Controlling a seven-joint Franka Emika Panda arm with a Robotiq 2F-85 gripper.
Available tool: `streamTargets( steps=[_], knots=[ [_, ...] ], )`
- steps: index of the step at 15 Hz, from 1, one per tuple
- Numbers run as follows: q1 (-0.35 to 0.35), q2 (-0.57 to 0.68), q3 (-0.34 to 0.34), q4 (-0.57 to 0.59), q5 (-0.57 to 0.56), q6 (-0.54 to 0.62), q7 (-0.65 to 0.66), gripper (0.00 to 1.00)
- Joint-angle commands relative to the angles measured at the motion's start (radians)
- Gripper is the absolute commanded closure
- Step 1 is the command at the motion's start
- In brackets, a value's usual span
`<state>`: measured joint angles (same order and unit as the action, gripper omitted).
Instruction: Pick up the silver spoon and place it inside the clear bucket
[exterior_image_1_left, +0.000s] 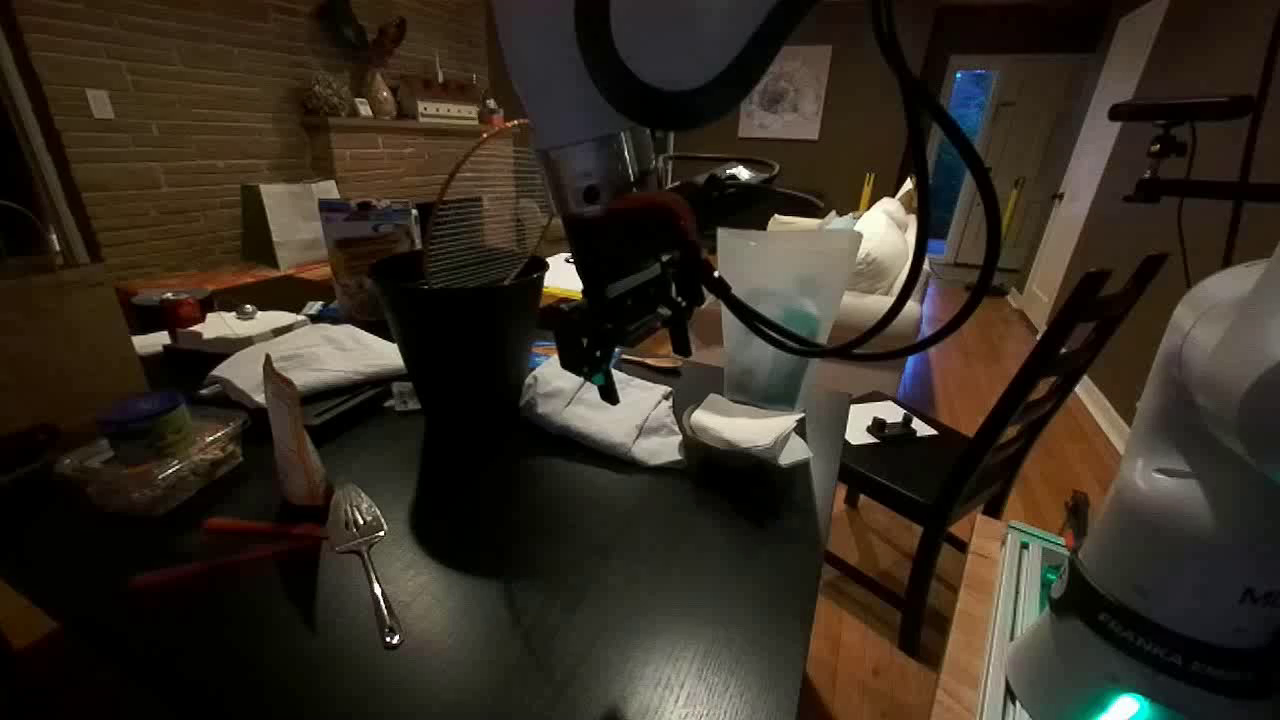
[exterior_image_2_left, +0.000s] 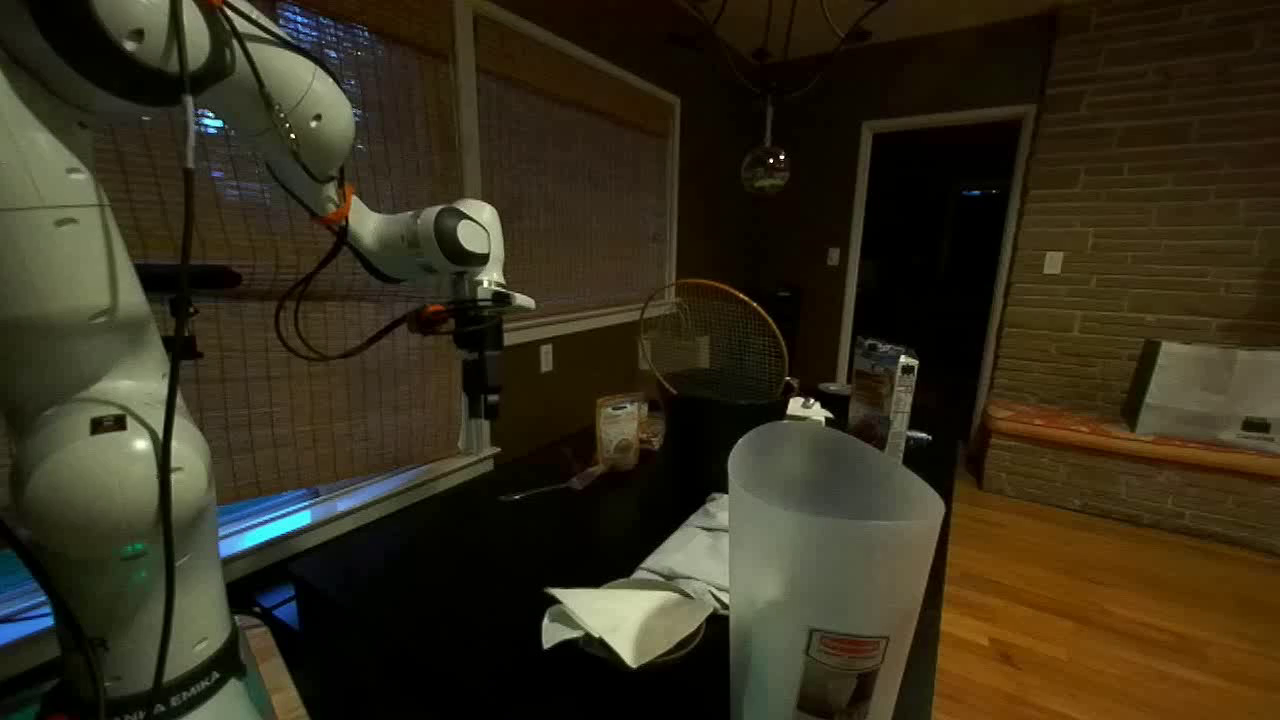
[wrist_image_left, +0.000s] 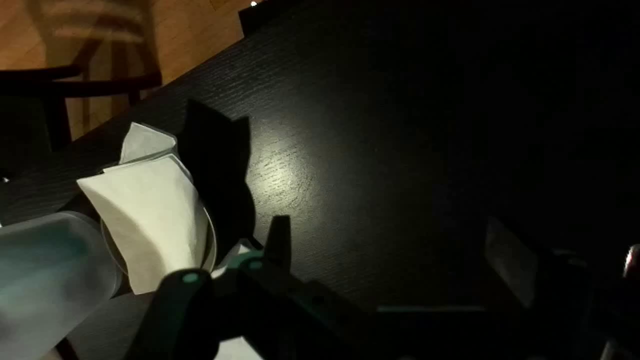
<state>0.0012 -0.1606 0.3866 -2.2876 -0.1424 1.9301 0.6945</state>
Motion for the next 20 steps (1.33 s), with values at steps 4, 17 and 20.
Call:
streamTargets(
  steps=[4, 17, 20],
  knots=[
    [0.080, 0.055, -0.068, 0.039, -0.001, 0.027, 0.079, 0.00],
    [0.065, 0.478, -0.122, 0.395, 0.074, 0.340, -0.024, 0.00],
    [0.063, 0.603, -0.164, 0.541, 0.240, 0.308, -0.264, 0.00]
  ],
)
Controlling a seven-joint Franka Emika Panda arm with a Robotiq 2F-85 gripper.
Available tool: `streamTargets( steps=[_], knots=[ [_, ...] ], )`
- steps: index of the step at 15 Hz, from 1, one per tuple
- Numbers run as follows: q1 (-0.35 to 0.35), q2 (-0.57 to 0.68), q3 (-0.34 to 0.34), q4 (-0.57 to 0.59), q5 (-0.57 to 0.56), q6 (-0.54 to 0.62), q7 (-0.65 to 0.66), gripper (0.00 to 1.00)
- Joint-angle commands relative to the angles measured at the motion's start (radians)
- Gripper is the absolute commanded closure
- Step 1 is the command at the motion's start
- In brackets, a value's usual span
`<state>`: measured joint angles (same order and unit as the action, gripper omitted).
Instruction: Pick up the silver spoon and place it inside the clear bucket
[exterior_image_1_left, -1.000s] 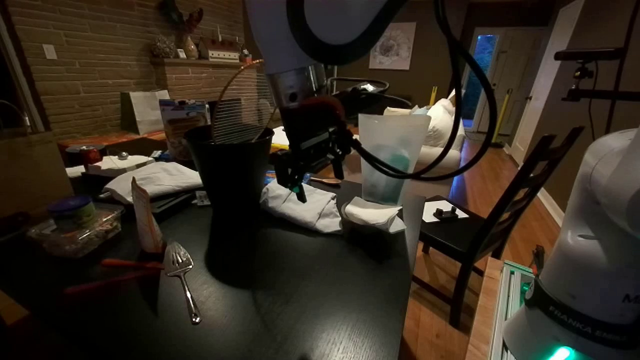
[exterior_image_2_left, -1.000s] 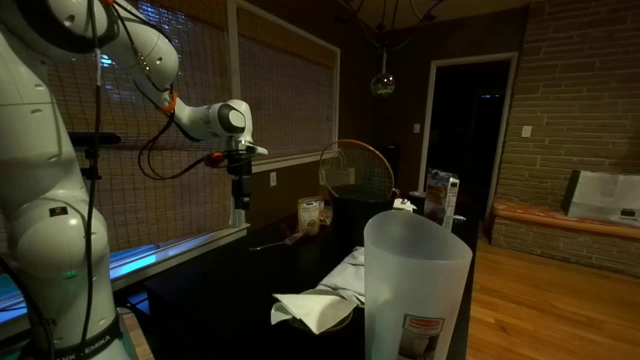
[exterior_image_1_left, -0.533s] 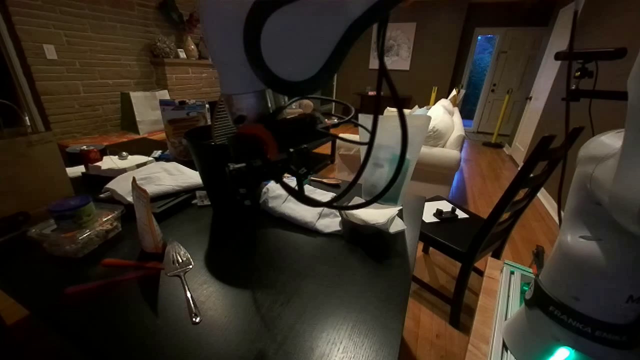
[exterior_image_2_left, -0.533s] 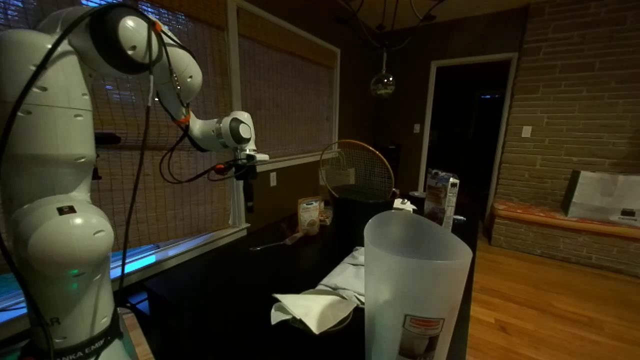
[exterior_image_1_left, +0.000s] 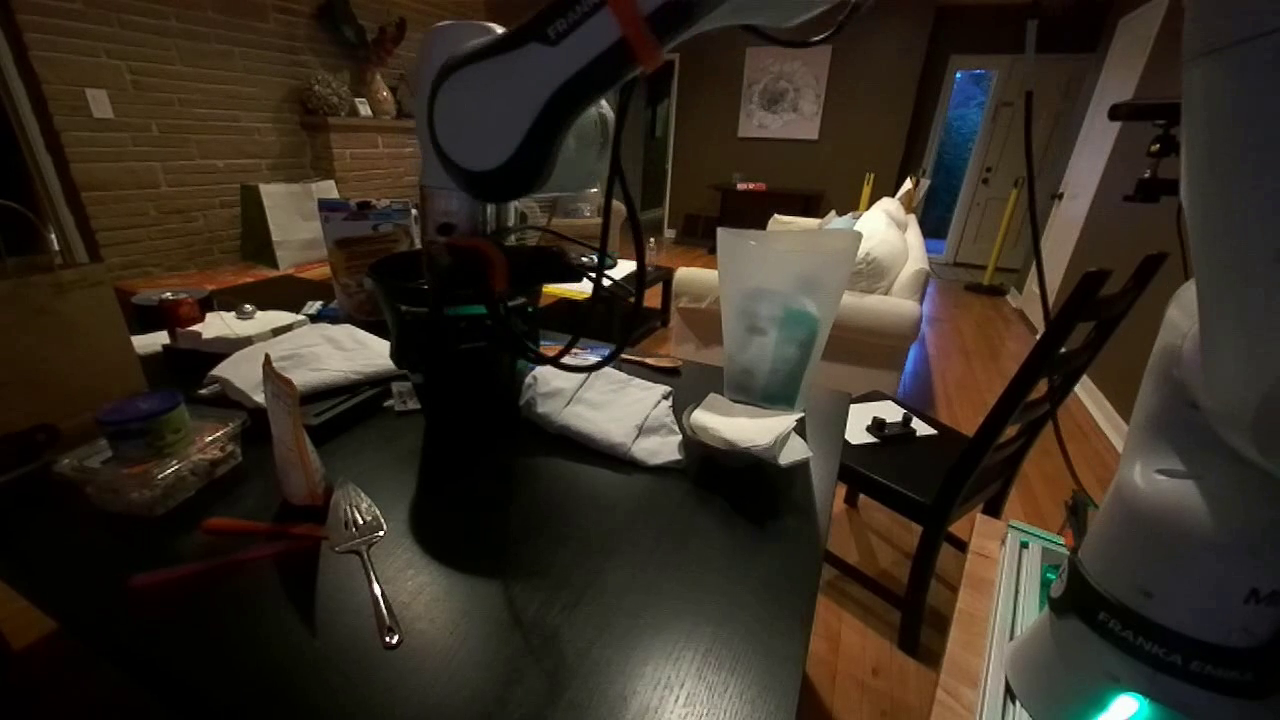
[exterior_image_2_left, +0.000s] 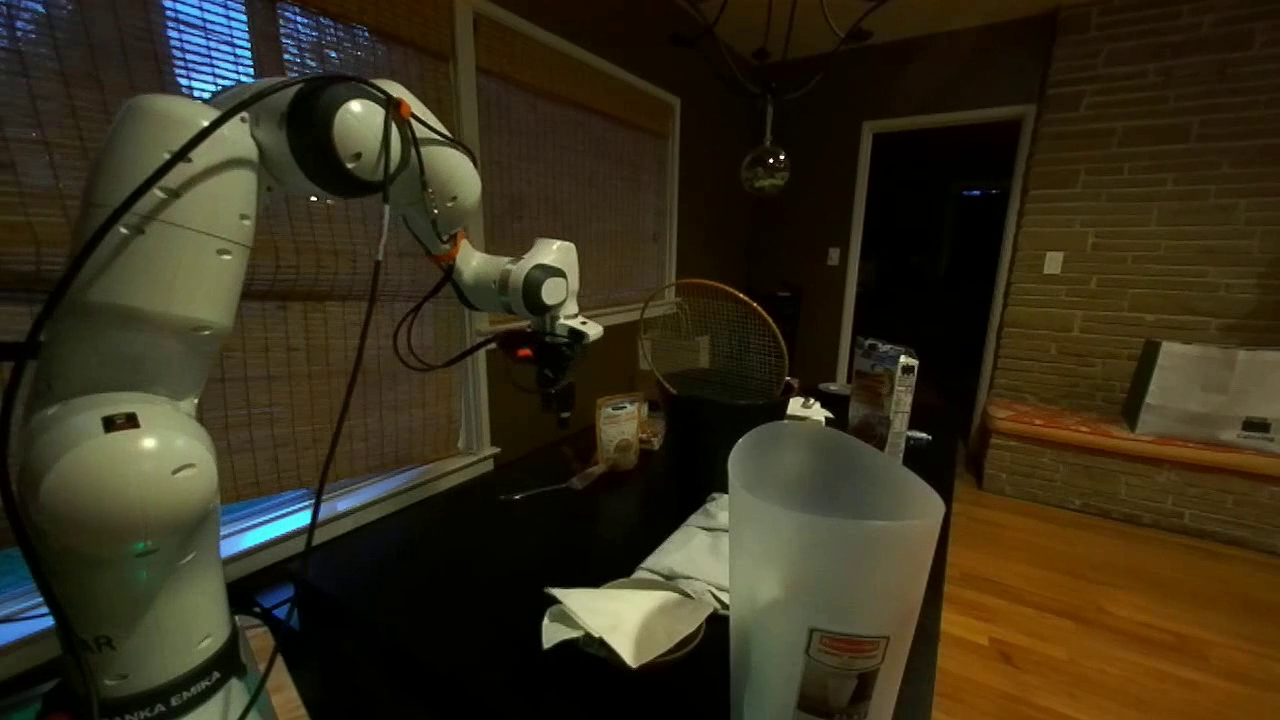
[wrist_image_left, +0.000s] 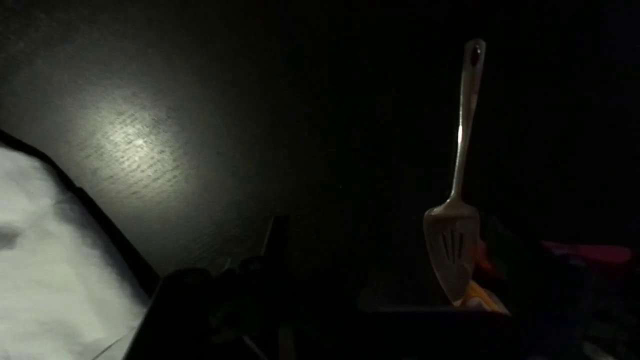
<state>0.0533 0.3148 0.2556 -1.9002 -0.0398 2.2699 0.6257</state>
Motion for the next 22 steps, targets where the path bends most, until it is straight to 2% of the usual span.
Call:
streamTargets(
  steps=[1, 2, 3, 5, 7, 8, 12, 15, 16, 19, 22],
  knots=[
    [0.005, 0.144, -0.033, 0.170, 0.187, -0.049, -0.260, 0.00],
    [0.002, 0.159, -0.035, 0.195, 0.224, -0.082, -0.326, 0.00],
    [0.040, 0.089, -0.082, 0.102, 0.177, -0.026, -0.240, 0.00],
    [0.036, 0.135, -0.079, 0.150, 0.215, -0.049, -0.306, 0.00],
    [0.037, 0.148, -0.078, 0.166, 0.221, -0.053, -0.318, 0.00],
    [0.047, 0.143, -0.082, 0.155, 0.249, -0.032, -0.243, 0.00],
    [0.189, 0.283, -0.163, 0.305, 0.197, -0.010, 0.087, 0.00],
    [0.305, 0.401, -0.243, 0.454, 0.151, -0.068, 0.309, 0.00],
    [0.320, 0.440, -0.244, 0.496, 0.115, -0.092, 0.369, 0.00],
    [0.351, 0.551, -0.262, 0.633, 0.077, -0.193, 0.464, 0.00],
    [0.318, 0.615, -0.234, 0.698, 0.088, -0.314, 0.415, 0.00]
  ],
)
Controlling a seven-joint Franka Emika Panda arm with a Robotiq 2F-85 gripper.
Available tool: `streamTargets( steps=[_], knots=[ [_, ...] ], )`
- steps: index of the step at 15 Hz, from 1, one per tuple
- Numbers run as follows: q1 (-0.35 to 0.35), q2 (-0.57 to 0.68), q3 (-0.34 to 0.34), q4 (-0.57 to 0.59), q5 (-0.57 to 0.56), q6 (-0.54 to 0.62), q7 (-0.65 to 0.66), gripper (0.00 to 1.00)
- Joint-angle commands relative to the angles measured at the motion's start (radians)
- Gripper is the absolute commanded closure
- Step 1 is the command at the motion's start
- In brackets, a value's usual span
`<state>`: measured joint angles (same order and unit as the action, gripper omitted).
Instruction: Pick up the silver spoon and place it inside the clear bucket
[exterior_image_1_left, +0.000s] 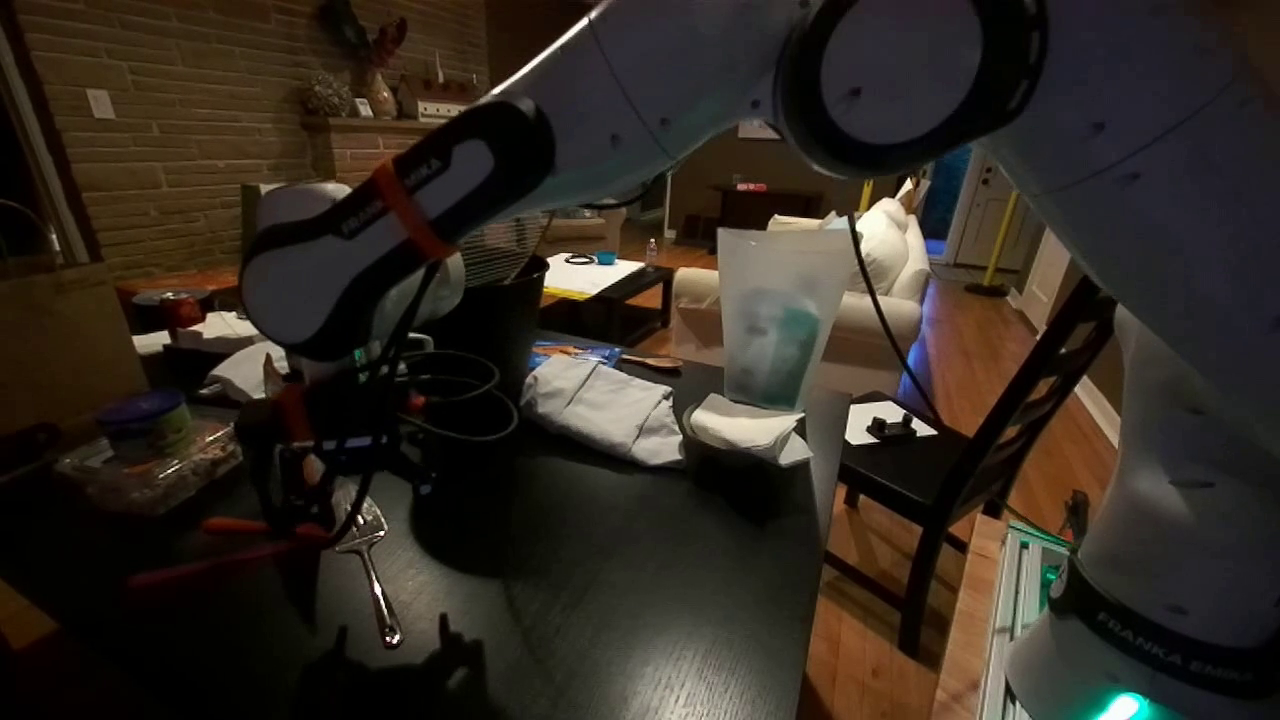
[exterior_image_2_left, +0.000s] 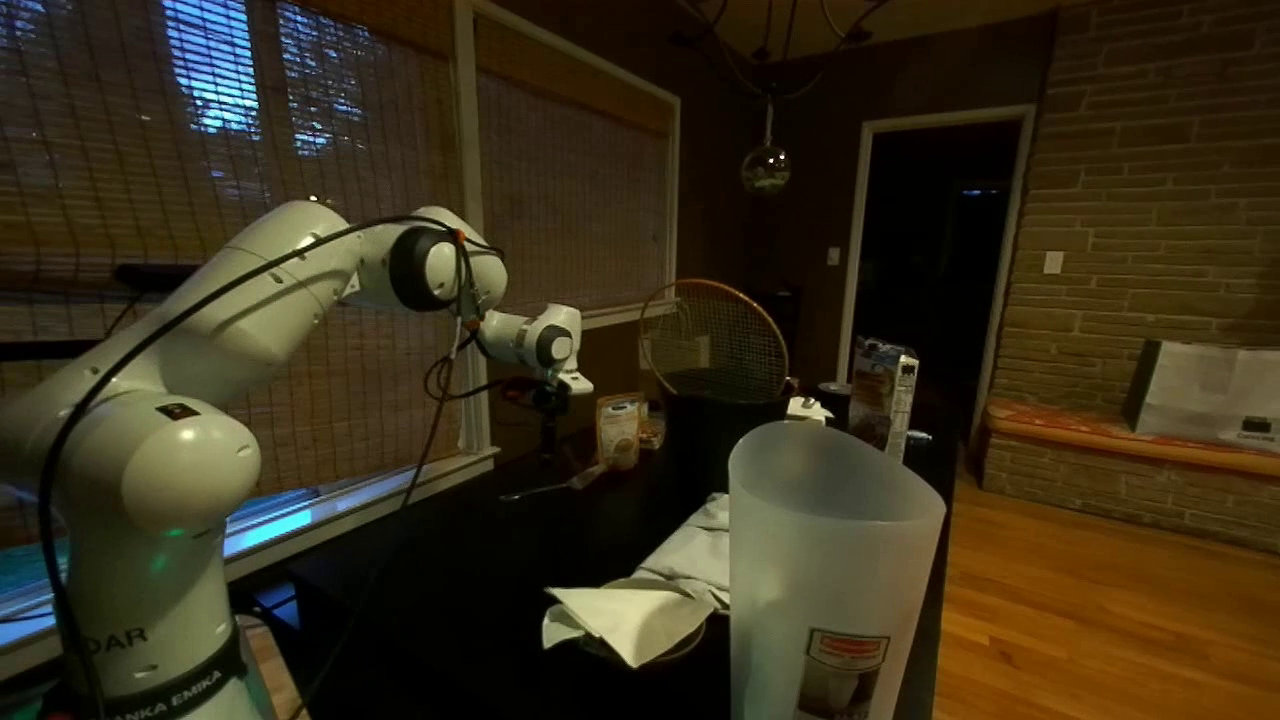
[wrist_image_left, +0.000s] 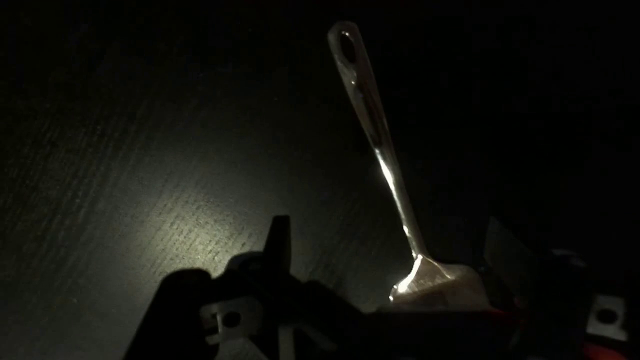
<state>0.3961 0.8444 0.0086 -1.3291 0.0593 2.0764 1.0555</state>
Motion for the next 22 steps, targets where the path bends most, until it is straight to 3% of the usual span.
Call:
streamTargets(
  steps=[1, 3, 4, 6, 10, 14, 17, 22],
  knots=[
    [-0.042, 0.098, 0.026, 0.137, 0.001, -0.141, -0.052, 0.00],
    [-0.077, 0.118, 0.059, 0.167, 0.039, -0.168, -0.122, 0.00],
    [-0.041, 0.082, 0.025, 0.094, 0.007, -0.116, -0.063, 0.00],
    [-0.061, 0.098, 0.038, 0.120, 0.019, -0.134, -0.097, 0.00],
    [0.020, 0.114, -0.013, 0.133, -0.102, -0.085, -0.067, 0.00],
    [0.065, 0.130, -0.022, 0.127, -0.144, 0.020, -0.030, 0.00],
    [0.065, 0.120, -0.023, 0.082, -0.113, 0.135, 0.009, 0.00],
    [0.057, 0.113, -0.037, 0.054, -0.129, 0.198, 0.014, 0.00]
  ],
)
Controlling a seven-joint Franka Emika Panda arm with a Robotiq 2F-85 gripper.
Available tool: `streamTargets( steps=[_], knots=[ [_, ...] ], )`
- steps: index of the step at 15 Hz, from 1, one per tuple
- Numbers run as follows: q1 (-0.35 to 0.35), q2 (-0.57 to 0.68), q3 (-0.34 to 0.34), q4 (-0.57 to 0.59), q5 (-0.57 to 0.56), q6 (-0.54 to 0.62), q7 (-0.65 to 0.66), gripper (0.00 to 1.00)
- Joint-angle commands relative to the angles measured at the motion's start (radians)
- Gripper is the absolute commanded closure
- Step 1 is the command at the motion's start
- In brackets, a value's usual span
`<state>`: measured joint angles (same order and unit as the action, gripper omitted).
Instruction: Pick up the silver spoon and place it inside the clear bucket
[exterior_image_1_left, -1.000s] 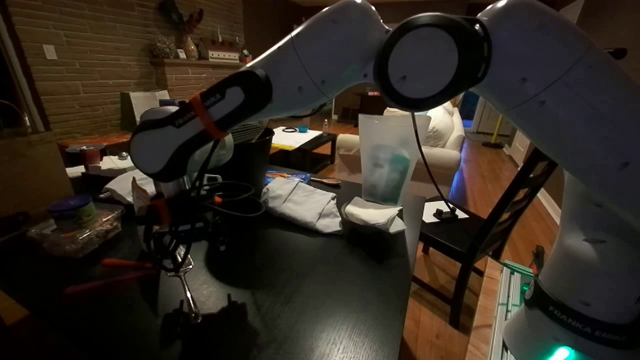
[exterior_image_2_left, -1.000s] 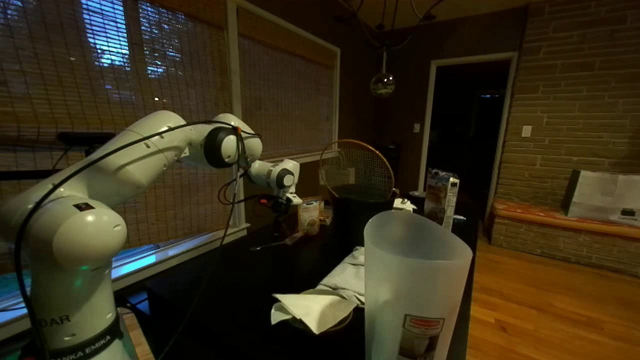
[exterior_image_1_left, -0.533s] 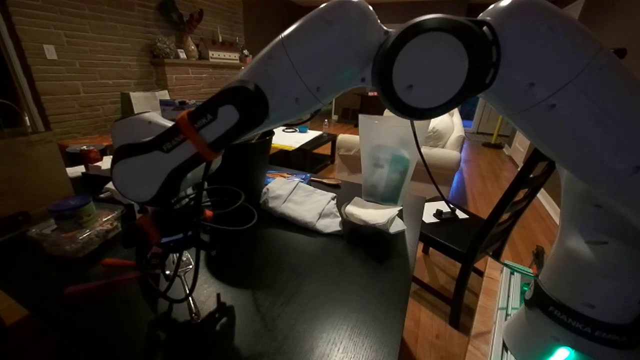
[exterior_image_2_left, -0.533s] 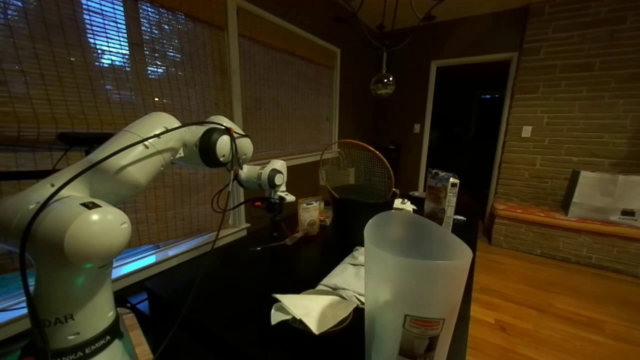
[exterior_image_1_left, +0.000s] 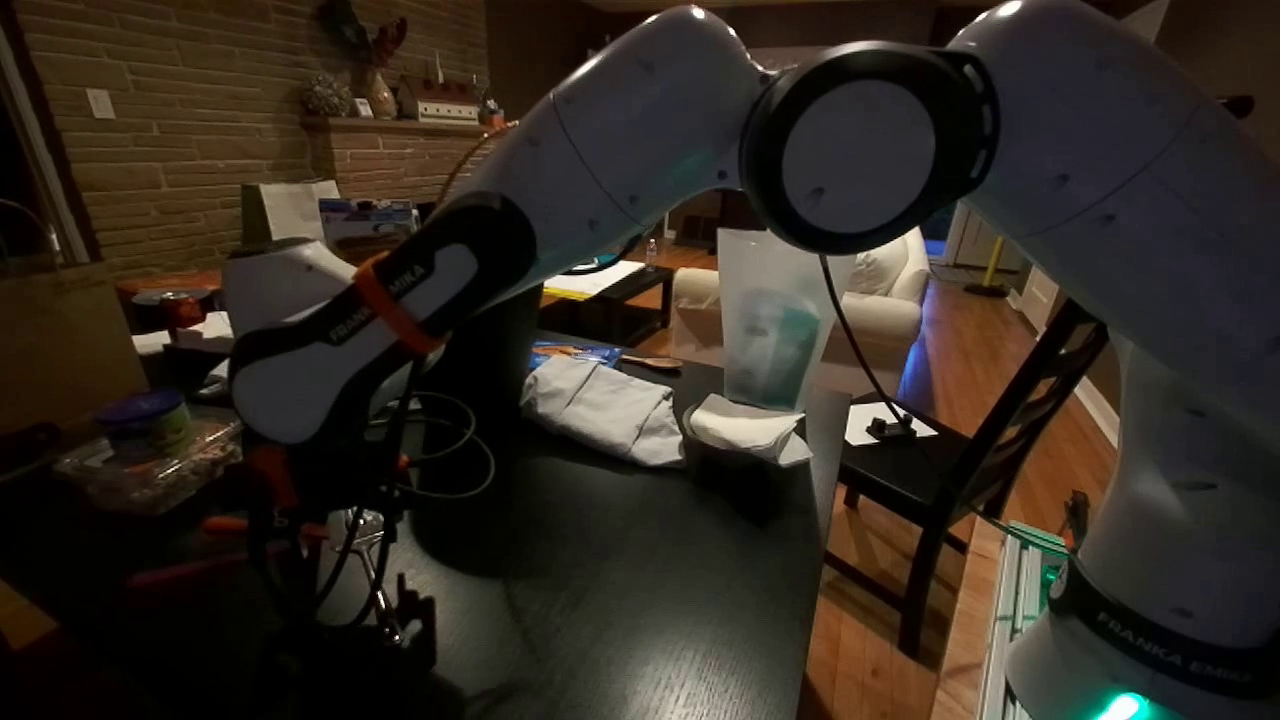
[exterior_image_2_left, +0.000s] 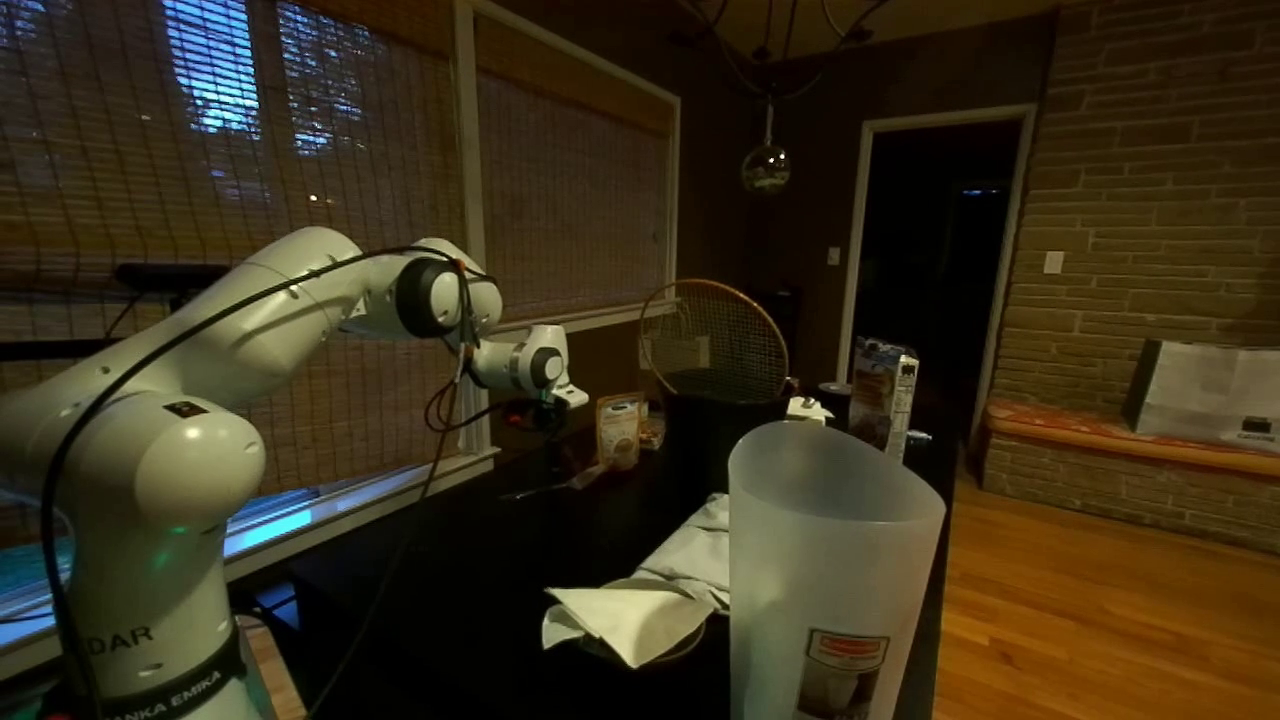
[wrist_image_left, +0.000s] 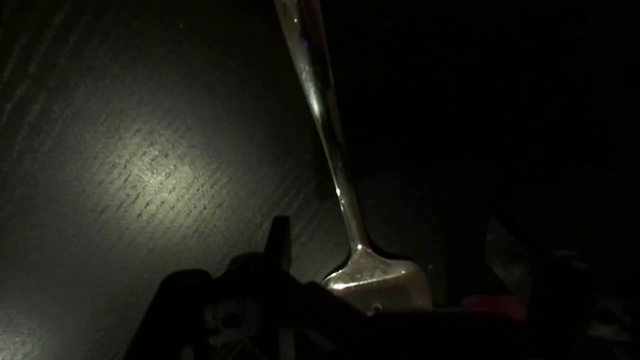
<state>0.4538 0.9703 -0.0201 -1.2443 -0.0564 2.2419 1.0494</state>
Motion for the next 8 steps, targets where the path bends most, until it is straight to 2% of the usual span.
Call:
streamTargets(
  steps=[1, 3, 4, 5, 8],
  knots=[
    [0.002, -0.009, -0.013, -0.030, -0.016, 0.031, 0.021, 0.00],
    [0.004, 0.004, -0.014, -0.016, -0.018, 0.022, 0.017, 0.02],
    [0.005, 0.012, -0.013, -0.007, -0.018, 0.018, 0.016, 0.14],
    [0.006, 0.014, -0.013, -0.007, -0.018, 0.019, 0.018, 0.16],
    [0.008, 0.016, -0.014, -0.010, -0.018, 0.023, 0.017, 0.43]
  ],
)
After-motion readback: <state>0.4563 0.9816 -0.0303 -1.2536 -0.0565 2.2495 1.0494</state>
